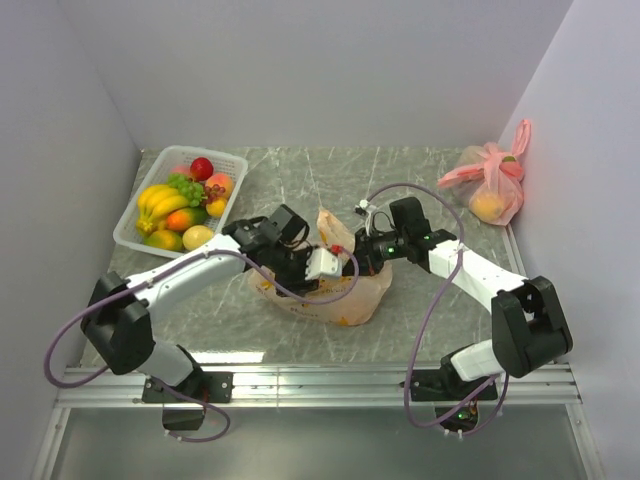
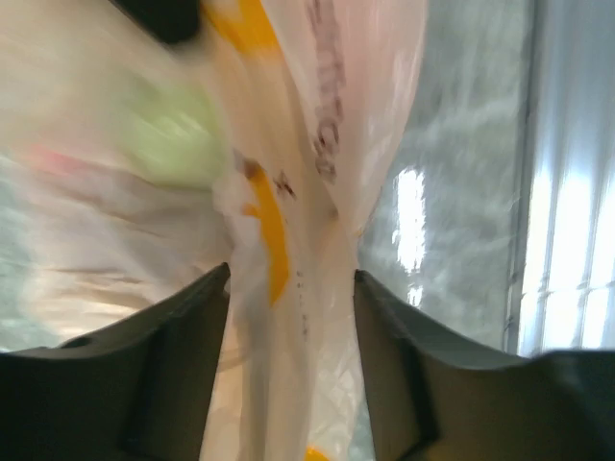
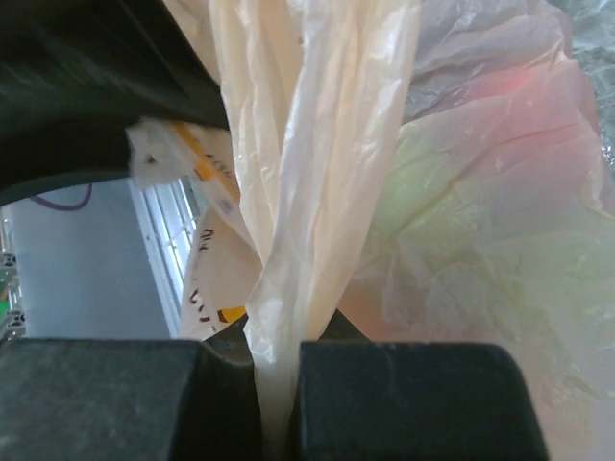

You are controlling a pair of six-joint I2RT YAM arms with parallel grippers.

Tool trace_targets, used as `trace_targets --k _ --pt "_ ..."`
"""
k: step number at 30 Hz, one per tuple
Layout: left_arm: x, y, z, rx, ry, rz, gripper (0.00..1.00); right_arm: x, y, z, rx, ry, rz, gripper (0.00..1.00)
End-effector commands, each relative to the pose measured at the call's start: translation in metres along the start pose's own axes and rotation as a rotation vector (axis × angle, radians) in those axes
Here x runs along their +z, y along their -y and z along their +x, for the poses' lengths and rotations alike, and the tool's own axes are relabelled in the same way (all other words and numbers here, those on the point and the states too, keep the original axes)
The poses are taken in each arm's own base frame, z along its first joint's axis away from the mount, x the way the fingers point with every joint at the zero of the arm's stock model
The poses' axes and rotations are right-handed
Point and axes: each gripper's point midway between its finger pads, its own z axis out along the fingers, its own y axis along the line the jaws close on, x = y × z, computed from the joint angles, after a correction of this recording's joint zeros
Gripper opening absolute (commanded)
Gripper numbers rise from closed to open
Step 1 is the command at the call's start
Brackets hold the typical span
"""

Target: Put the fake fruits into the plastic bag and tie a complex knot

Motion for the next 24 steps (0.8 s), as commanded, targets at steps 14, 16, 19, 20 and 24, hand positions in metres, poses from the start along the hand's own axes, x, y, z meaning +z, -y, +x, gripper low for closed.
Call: trace_targets --k 14,16,19,20,24 --pt "-0.203 -0.051 -0.023 -0.535 0.519 -0.382 0.80 0.008 -0.015 -0.025 -0.060 0.034 -0.025 0.00" --pt "-0.191 -0.035 -0.018 -0.474 0.509 -0.310 0.85 0.009 -0.016 -0.024 -0.062 0.026 -0.028 0.00" --pt "-0.172 -0.021 -0.003 -0.408 0.470 -0.263 0.91 0.010 -0.016 -0.026 -0.069 0.020 -0.028 0.00" --pt "-0.165 -0.017 0.004 -0.390 0.446 -0.248 0.91 0.010 -0.016 -0.025 -0.066 0.016 -0.030 0.00" --pt "-0.142 -0.008 0.027 -0.265 0.359 -0.176 0.98 0.010 -0.015 -0.026 -0.090 0.008 -0.029 0.00"
